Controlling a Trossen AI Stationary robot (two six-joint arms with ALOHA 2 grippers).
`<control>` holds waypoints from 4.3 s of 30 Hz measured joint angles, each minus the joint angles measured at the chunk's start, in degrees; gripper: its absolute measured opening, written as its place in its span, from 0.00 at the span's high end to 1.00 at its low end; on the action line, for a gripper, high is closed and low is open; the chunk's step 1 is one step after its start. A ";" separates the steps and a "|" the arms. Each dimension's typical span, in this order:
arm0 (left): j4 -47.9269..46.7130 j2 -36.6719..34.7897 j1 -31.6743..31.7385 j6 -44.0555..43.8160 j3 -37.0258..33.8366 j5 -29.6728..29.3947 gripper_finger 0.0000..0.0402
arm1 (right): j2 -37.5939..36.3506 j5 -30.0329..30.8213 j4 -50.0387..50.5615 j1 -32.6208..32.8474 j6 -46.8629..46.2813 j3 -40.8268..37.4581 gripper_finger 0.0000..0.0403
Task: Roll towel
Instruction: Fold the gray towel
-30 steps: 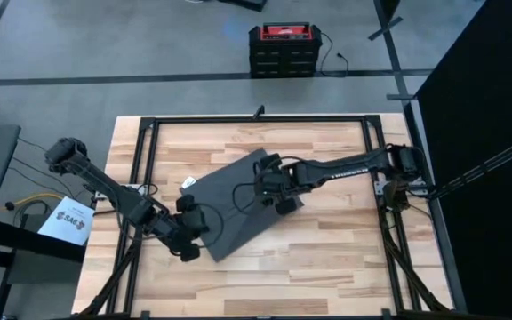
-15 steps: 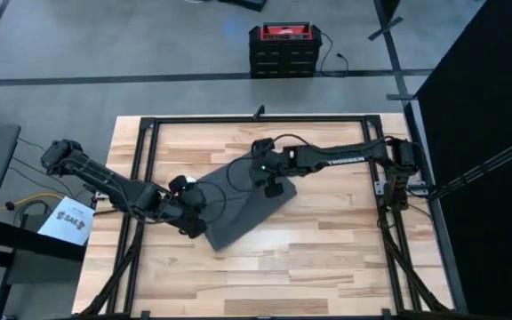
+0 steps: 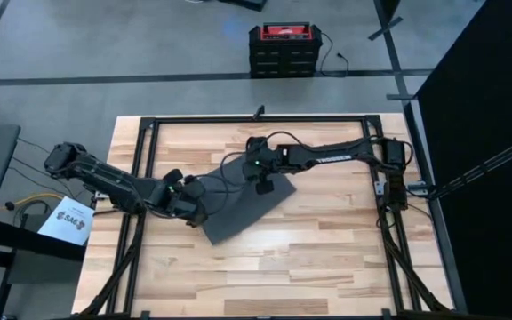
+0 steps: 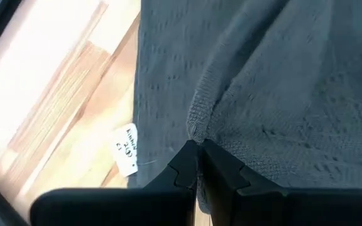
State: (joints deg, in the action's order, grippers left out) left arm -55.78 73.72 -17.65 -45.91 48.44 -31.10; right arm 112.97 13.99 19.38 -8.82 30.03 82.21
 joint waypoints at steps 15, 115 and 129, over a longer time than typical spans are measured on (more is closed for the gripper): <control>-1.80 1.24 2.18 -5.04 -4.67 2.12 0.99 | 4.37 -5.12 -7.19 -4.13 -4.58 -0.02 0.99; 37.59 0.54 4.91 7.29 -25.46 -8.39 0.72 | 2.52 -10.37 -0.14 -12.09 -18.20 -8.68 1.00; 43.97 0.43 10.75 3.67 -30.81 -9.42 0.72 | -0.09 -8.74 1.28 -6.18 -15.56 -8.61 1.00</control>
State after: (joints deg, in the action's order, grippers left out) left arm -11.80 74.15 -6.90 -42.24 17.63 -40.52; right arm 112.88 5.25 20.66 -15.00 14.48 73.60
